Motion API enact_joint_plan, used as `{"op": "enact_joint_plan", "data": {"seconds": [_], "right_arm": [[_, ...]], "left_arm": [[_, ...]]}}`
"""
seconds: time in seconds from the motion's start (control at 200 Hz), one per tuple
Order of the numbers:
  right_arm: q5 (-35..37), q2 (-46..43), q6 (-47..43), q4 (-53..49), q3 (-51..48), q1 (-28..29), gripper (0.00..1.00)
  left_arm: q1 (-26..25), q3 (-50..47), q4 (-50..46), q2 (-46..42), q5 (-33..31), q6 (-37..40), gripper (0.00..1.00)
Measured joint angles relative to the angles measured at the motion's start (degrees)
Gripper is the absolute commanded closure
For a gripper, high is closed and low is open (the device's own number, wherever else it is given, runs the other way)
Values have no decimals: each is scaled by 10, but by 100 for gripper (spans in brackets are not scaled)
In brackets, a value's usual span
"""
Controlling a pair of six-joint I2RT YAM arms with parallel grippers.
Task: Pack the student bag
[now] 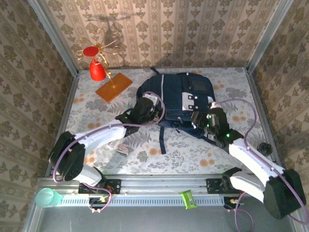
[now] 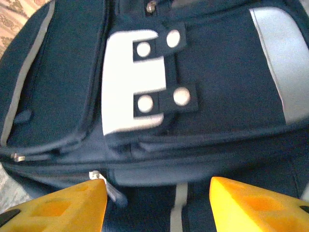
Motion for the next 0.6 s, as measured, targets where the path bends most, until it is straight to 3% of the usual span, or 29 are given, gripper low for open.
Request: {"op": "enact_joint_plan", "data": {"seconds": [0.245,0.395,0.6], "right_arm": [[-91,159,-18,73,53,-78,40],[-129,225,-1,103,54,-87,40],[-141,242,19,137,53,-87,40]], "left_arm": [[-29,97,-43,96,-13,-69,40],[-57,153,-117,129,-99,-61,30],[-94,220,-190,184,-222,-44,20]]}}
